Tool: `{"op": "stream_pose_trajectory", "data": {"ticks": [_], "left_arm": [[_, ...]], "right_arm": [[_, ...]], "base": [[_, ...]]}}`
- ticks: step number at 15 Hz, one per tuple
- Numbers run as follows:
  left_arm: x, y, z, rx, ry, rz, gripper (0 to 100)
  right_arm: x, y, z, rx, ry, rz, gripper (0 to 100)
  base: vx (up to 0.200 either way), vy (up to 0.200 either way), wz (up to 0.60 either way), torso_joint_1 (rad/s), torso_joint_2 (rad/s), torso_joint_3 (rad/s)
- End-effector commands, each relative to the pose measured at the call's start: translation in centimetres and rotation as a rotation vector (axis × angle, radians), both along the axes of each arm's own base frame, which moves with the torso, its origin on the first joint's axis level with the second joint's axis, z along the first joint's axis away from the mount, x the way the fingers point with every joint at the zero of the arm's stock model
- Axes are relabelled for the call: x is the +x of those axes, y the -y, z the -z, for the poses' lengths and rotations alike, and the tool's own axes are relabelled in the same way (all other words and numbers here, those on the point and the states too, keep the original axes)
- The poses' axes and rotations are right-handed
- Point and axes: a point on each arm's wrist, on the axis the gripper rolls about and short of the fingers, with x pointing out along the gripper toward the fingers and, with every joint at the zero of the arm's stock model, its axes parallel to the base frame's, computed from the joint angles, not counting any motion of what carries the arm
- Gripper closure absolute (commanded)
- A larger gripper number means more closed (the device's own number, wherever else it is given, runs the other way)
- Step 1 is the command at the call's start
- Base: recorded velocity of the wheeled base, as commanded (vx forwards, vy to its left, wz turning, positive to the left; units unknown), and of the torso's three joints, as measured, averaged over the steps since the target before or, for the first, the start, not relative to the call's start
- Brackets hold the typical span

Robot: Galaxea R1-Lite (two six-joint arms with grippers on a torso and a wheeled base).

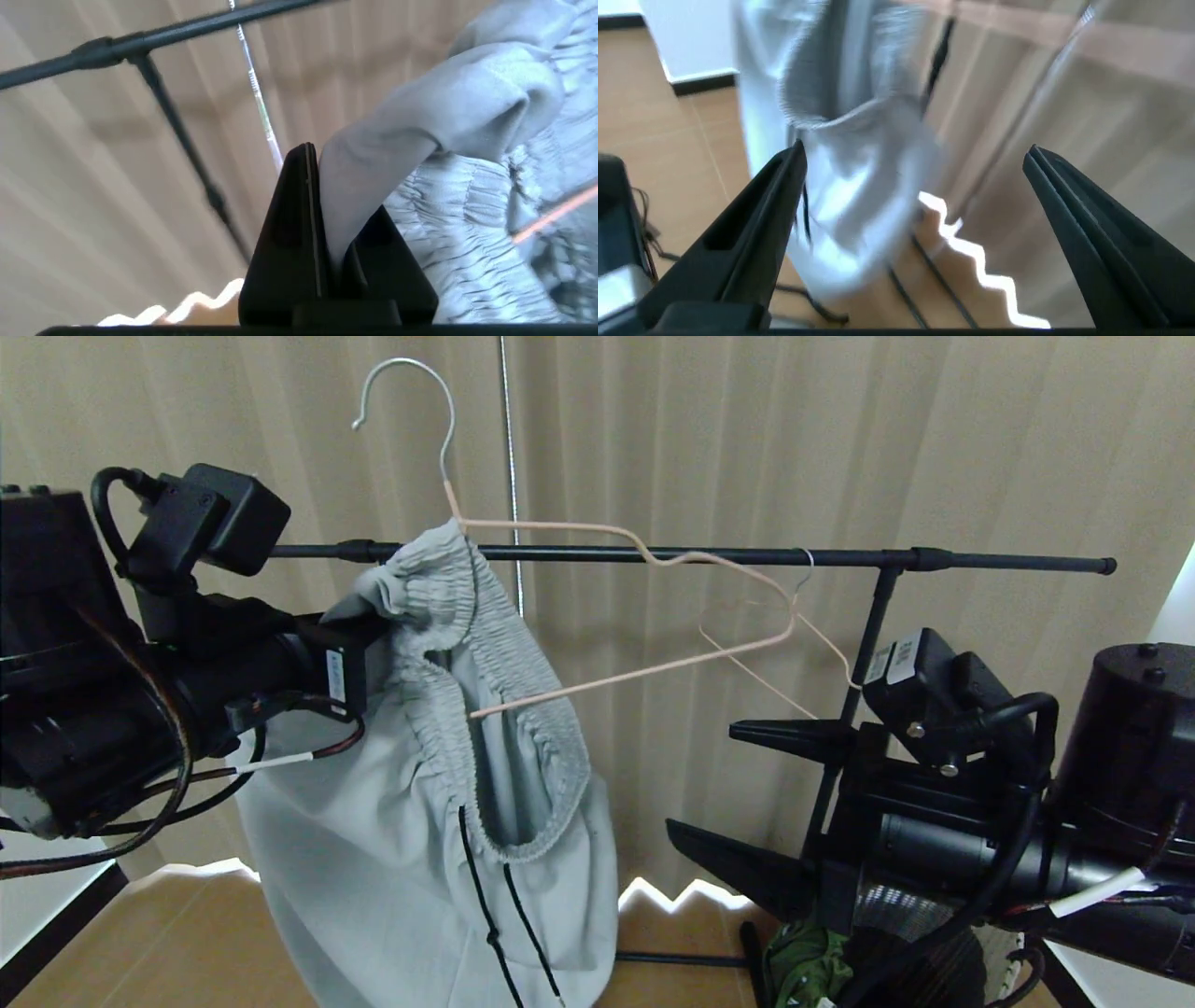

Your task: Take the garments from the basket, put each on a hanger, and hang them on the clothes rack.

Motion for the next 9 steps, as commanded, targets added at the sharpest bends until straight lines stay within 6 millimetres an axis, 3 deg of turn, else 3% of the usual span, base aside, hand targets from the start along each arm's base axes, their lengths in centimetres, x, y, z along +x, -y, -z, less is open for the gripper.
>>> {"op": "stream_pose_trajectory", "data": {"ticks": [1, 9], "left_arm": [[0.8, 1.5, -0.5, -0.061, -0.005, 0.025, 100], [-1.7, 3.5, -1.7, -0.09, 0.031, 0.145, 100]], "right_arm": [[0.7, -1.5, 1.0, -0.005, -0.006, -0.024, 0], [2.9, -3.8, 1.7, 0.0, 0.002, -0.003, 0]], "base": [[0.0, 0.0, 0.0, 0.0, 0.0, 0.0], [0.0, 0.0, 0.0, 0.0, 0.0, 0.0]]}}
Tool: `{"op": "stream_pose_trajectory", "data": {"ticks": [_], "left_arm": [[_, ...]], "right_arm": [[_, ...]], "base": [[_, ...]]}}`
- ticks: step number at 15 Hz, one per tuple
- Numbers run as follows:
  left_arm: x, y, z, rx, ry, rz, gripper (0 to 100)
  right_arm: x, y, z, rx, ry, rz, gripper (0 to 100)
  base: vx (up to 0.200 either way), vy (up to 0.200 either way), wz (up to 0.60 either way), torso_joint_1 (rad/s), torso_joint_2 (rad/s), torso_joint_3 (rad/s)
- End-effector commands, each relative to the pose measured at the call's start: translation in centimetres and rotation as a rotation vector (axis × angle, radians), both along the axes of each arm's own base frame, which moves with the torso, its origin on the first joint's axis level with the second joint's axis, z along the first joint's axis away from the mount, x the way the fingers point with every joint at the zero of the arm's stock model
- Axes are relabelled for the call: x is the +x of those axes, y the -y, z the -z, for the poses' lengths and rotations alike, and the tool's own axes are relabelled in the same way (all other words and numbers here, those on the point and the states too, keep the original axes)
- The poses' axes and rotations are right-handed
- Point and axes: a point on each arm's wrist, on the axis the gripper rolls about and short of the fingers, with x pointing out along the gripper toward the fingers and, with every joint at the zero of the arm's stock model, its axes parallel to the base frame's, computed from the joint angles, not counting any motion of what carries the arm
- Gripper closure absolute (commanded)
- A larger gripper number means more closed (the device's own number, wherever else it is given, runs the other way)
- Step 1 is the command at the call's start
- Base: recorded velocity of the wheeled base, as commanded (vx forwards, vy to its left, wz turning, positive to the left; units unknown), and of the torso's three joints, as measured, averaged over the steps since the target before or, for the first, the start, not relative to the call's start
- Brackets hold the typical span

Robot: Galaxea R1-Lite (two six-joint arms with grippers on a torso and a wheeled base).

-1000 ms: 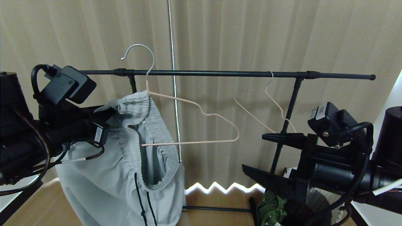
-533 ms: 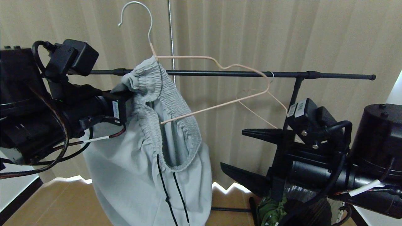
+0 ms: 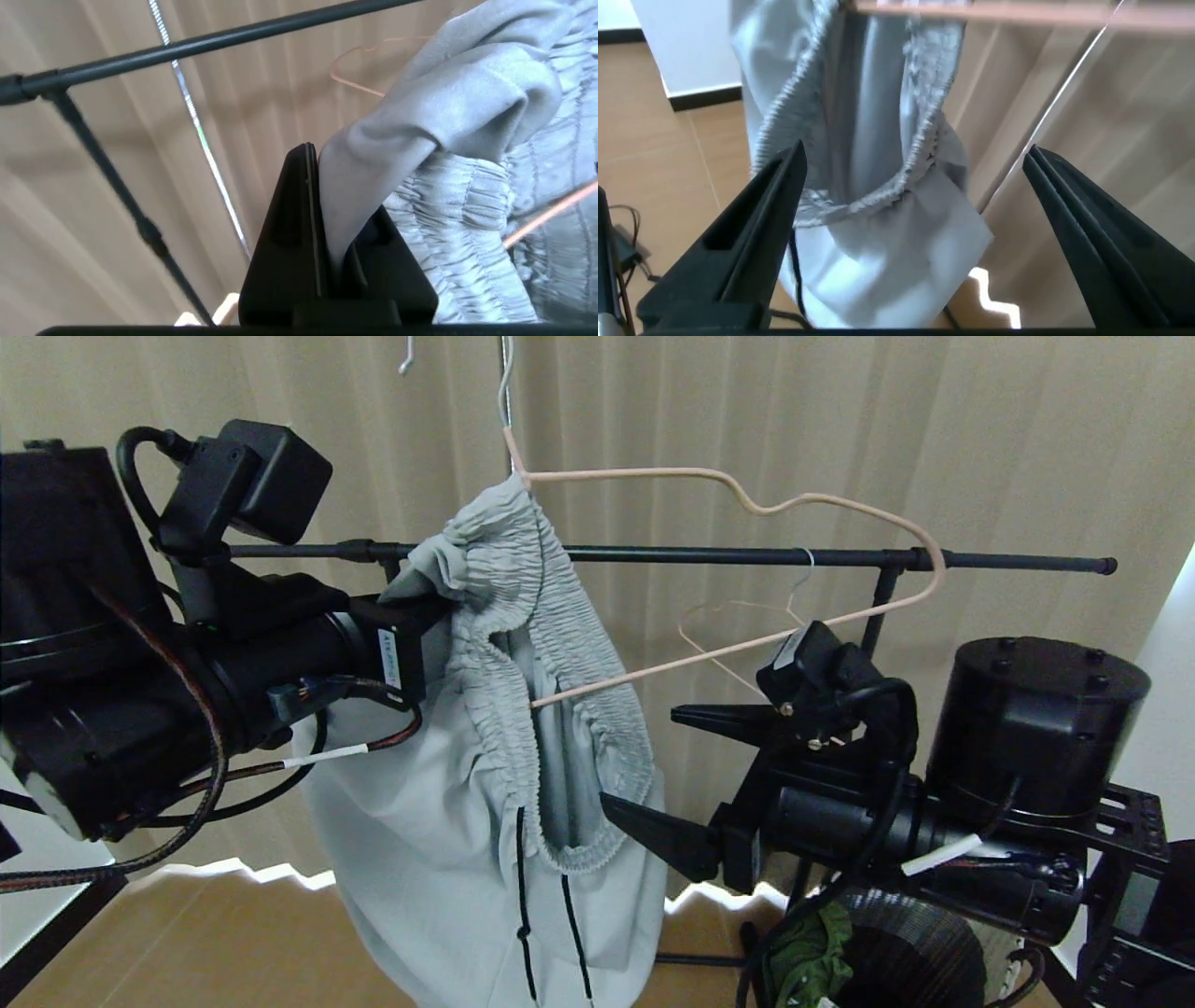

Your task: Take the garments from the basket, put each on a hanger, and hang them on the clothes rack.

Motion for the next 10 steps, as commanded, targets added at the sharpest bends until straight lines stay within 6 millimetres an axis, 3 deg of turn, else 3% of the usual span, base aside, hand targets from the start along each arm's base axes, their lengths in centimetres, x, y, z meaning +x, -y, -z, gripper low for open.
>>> {"op": "stream_pose_trajectory", "data": {"ticks": [1, 2, 3, 7, 10], "left_arm": [[-0.5, 0.0, -0.4, -0.008, 0.014, 0.013, 100], [-0.6, 0.0, -0.4, -0.009, 0.015, 0.011, 100], [-0.6, 0.0, -0.4, -0.007, 0.016, 0.013, 100], [-0.7, -0.1, -0.5, -0.007, 0.021, 0.013, 100], [-0.7, -0.8, 0.4, 0.076, 0.028, -0.009, 100]], "right_arm": [[0.5, -0.5, 0.9, -0.022, -0.021, 0.001, 0], [0.5, -0.5, 0.9, -0.022, -0.021, 0.002, 0], [0.6, -0.5, 1.1, -0.028, -0.022, 0.019, 100], [0.5, -0.3, 1.0, -0.032, -0.017, 0.055, 100], [0.8, 1.8, 0.4, -0.028, 0.001, 0.16, 100]], "base": [[0.0, 0.0, 0.0, 0.0, 0.0, 0.0], [0.0, 0.0, 0.0, 0.0, 0.0, 0.0], [0.0, 0.0, 0.0, 0.0, 0.0, 0.0], [0.0, 0.0, 0.0, 0.0, 0.0, 0.0], [0.0, 0.0, 0.0, 0.0, 0.0, 0.0]]}}
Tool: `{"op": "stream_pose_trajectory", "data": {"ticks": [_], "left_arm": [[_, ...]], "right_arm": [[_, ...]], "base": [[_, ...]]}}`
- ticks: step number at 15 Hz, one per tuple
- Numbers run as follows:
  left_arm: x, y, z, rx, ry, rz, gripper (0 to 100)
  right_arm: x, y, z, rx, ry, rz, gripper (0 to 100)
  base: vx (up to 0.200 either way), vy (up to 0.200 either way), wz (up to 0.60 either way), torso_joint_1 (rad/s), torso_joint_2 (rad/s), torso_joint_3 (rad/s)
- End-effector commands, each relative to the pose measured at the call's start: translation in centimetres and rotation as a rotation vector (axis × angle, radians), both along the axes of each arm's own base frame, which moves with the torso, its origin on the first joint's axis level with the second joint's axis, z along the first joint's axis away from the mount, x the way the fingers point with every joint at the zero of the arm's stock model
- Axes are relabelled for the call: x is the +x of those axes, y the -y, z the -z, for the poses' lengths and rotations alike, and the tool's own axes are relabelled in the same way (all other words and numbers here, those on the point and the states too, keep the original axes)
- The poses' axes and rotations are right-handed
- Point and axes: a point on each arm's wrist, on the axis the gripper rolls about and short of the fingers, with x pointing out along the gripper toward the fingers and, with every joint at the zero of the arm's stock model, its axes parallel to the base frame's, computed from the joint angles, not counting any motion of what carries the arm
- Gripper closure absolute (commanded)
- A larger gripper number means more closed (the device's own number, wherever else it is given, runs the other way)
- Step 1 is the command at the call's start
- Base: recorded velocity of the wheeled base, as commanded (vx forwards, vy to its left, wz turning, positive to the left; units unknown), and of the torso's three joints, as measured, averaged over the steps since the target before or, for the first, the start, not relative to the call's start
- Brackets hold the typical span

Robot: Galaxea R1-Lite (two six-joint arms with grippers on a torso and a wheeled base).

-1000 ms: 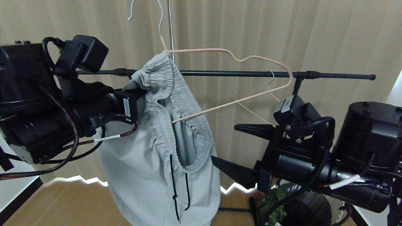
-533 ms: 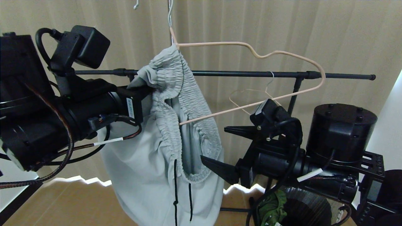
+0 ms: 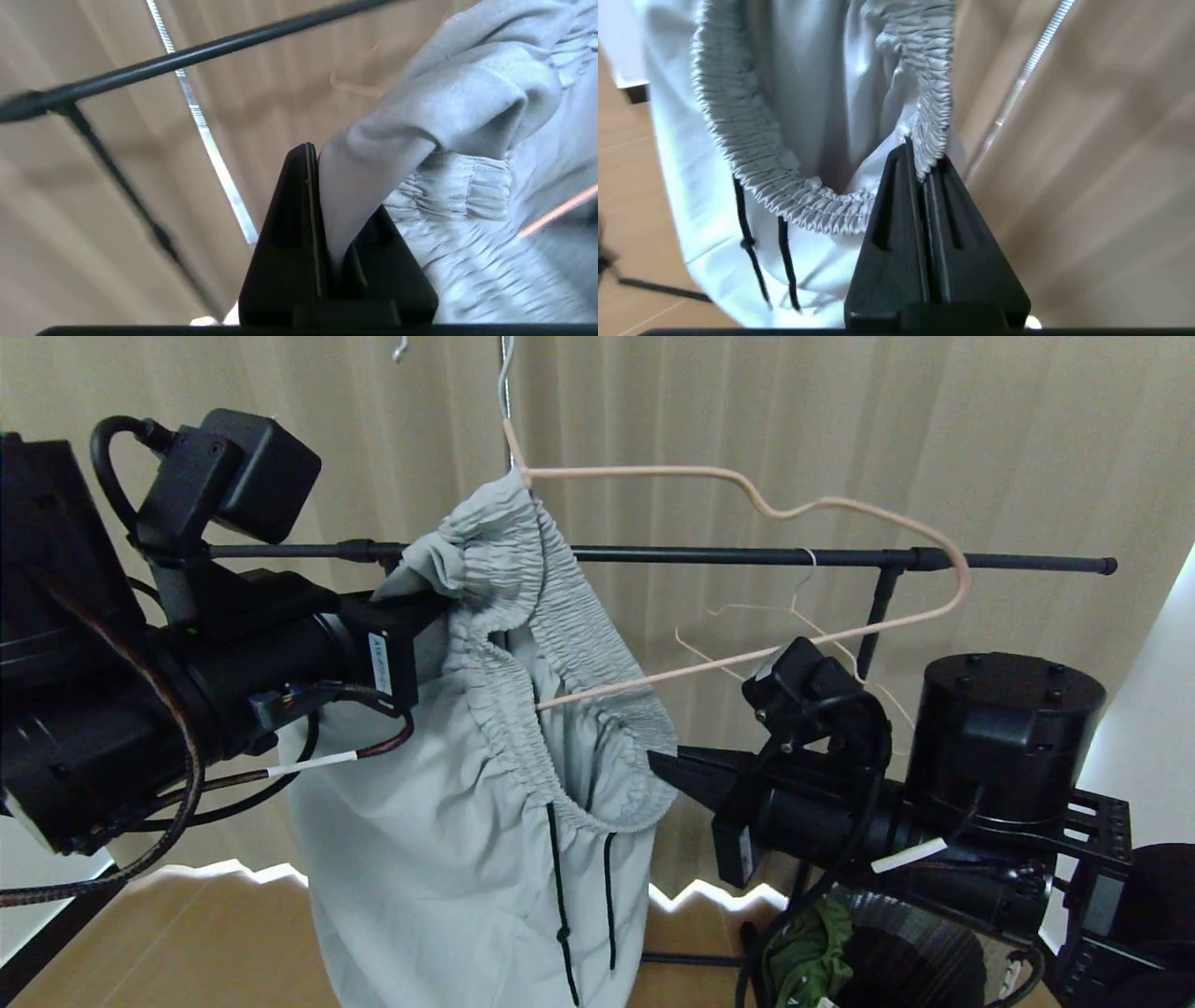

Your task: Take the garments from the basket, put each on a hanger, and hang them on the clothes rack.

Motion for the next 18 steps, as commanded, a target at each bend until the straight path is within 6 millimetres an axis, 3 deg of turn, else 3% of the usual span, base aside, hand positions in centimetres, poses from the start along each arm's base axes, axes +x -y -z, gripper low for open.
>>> {"op": "stream_pose_trajectory", "data": {"ticks": [1, 2, 3, 5, 8, 18], "left_arm": [[0.2, -1.3, 0.7, 0.069, 0.022, -0.047, 100], [0.2, -1.3, 0.7, 0.069, 0.022, -0.047, 100], [0.6, -2.7, 1.4, 0.142, 0.087, -0.107, 100], [0.7, -3.8, 2.4, 0.238, 0.141, -0.149, 100], [0.6, -4.5, 3.4, 0.331, 0.177, -0.174, 100], [0.8, -6.4, 5.5, 0.455, 0.115, -0.24, 100]], "right_arm": [[0.3, 2.5, -0.7, 0.011, 0.019, 0.079, 100], [0.3, 2.5, -0.7, 0.011, 0.019, 0.079, 100], [0.9, 4.5, -0.9, 0.017, 0.023, 0.152, 100], [1.5, 6.0, -1.4, 0.028, 0.038, 0.209, 100], [1.8, 7.1, -1.8, 0.037, 0.052, 0.25, 100], [1.5, 7.3, -3.0, 0.053, 0.079, 0.245, 100]], "base": [[0.0, 0.0, 0.0, 0.0, 0.0, 0.0], [0.0, 0.0, 0.0, 0.0, 0.0, 0.0], [0.0, 0.0, 0.0, 0.0, 0.0, 0.0], [0.0, 0.0, 0.0, 0.0, 0.0, 0.0], [0.0, 0.0, 0.0, 0.0, 0.0, 0.0], [0.0, 0.0, 0.0, 0.0, 0.0, 0.0]]}}
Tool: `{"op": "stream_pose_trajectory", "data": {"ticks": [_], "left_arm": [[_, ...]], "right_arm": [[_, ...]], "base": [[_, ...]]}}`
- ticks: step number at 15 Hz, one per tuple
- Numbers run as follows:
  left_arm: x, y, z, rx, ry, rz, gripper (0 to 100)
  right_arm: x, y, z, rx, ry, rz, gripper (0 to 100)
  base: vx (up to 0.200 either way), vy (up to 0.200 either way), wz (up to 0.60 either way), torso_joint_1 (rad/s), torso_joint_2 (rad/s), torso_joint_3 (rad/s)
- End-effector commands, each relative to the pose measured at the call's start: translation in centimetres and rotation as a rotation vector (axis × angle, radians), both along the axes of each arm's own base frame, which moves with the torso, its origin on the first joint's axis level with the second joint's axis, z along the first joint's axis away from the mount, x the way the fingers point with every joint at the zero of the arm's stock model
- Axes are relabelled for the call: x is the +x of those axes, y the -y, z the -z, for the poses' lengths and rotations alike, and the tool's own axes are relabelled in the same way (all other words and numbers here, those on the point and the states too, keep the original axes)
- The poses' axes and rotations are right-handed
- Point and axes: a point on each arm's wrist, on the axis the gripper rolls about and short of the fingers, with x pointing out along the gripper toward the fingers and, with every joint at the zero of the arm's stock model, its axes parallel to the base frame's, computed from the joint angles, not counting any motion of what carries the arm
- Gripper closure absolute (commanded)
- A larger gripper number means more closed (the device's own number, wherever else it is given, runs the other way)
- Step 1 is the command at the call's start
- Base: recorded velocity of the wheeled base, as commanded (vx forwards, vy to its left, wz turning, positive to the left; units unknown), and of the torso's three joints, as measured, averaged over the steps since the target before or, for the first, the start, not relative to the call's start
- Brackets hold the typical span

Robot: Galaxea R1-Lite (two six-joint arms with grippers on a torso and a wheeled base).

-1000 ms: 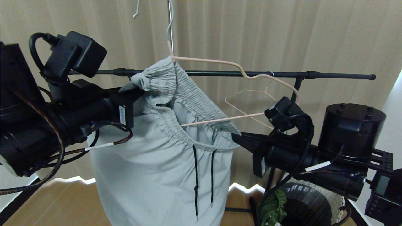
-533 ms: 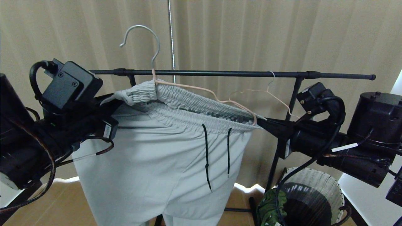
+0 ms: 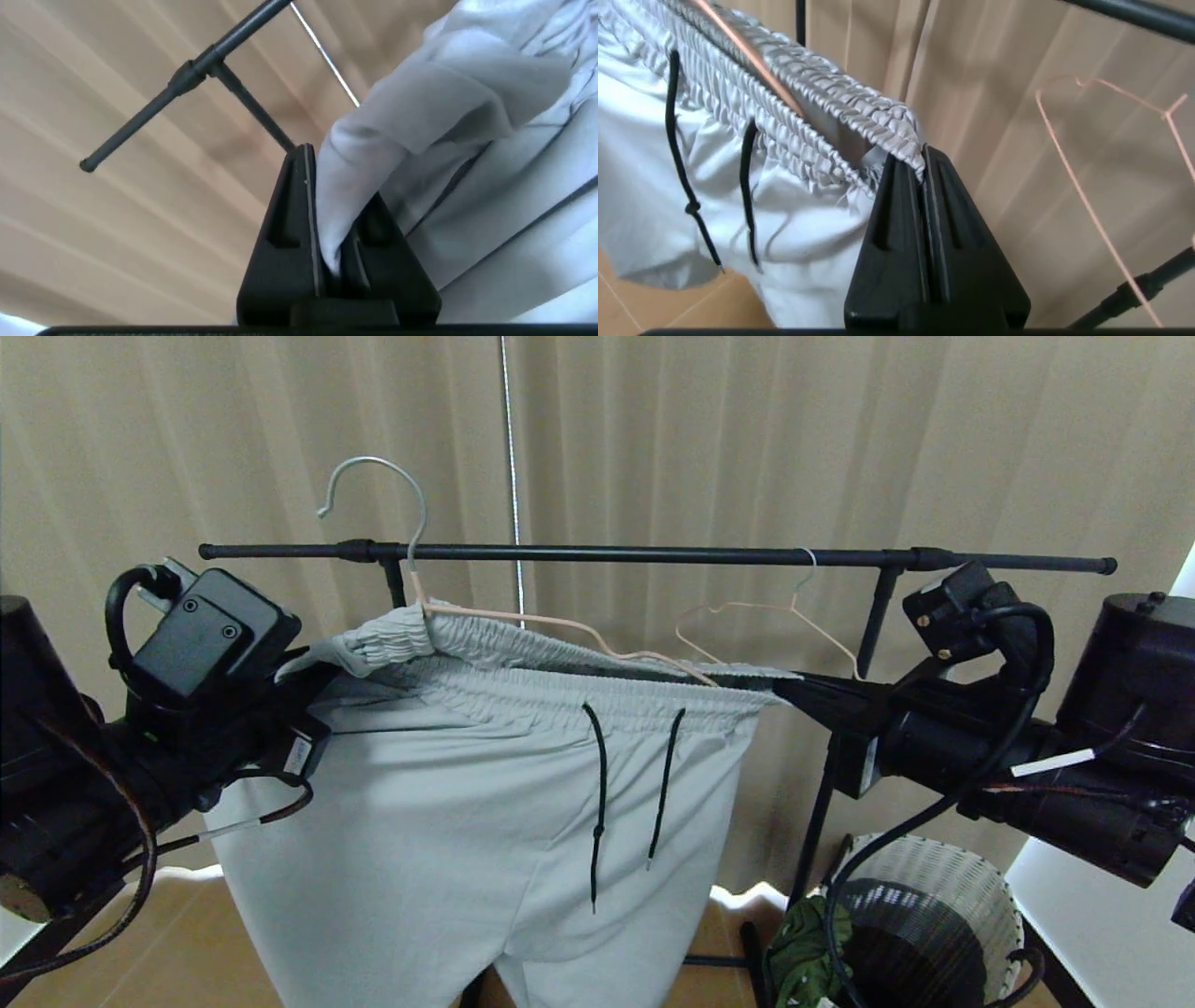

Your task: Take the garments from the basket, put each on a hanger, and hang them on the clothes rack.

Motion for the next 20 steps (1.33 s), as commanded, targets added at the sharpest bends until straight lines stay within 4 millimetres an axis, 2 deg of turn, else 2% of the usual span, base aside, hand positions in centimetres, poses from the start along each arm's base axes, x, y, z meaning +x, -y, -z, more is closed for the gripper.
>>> {"op": "stream_pose_trajectory", "data": {"ticks": [1, 3, 4, 6, 7, 10, 13, 14, 18, 20], "left_arm": [[0.1, -0.1, 0.3, 0.011, -0.012, -0.006, 100], [0.3, -0.1, 0.8, 0.058, -0.023, -0.005, 100], [0.4, 0.0, 0.9, 0.063, -0.027, -0.005, 100], [0.5, 0.1, 1.1, 0.071, -0.035, 0.0, 100], [0.7, 0.3, 1.2, 0.074, -0.039, 0.004, 100], [1.1, 0.7, 0.4, 0.058, -0.012, -0.008, 100], [1.1, 1.3, 0.5, 0.016, -0.023, 0.009, 100], [1.0, 1.7, 0.7, -0.012, -0.037, 0.021, 100], [1.3, 2.3, 1.3, -0.031, -0.064, 0.038, 100], [1.1, 2.7, 1.3, -0.03, -0.066, 0.06, 100]], "right_arm": [[-0.3, -0.1, -0.6, 0.006, 0.015, -0.007, 100], [-1.6, -0.5, -1.5, 0.003, 0.006, -0.047, 100], [-2.9, -1.0, -1.9, -0.012, -0.019, -0.094, 100], [-3.9, -1.9, -1.9, -0.037, -0.048, -0.148, 100], [-4.3, -2.4, -1.7, -0.053, -0.067, -0.172, 0], [-4.6, -3.5, -0.3, -0.112, -0.116, -0.215, 0], [-3.9, -4.5, 0.6, -0.192, -0.09, -0.243, 0], [-3.4, -5.5, 0.6, -0.215, -0.062, -0.246, 0], [-2.3, -8.6, -0.9, -0.21, 0.027, -0.219, 0], [-1.7, -9.6, -0.9, -0.241, 0.055, -0.225, 0]], "base": [[0.0, 0.0, 0.0, 0.0, 0.0, 0.0], [0.0, 0.0, 0.0, 0.0, 0.0, 0.0], [0.0, 0.0, 0.0, 0.0, 0.0, 0.0], [0.0, 0.0, 0.0, 0.0, 0.0, 0.0], [0.0, 0.0, 0.0, 0.0, 0.0, 0.0], [0.0, 0.0, 0.0, 0.0, 0.0, 0.0], [0.0, 0.0, 0.0, 0.0, 0.0, 0.0], [0.0, 0.0, 0.0, 0.0, 0.0, 0.0], [0.0, 0.0, 0.0, 0.0, 0.0, 0.0], [0.0, 0.0, 0.0, 0.0, 0.0, 0.0]]}}
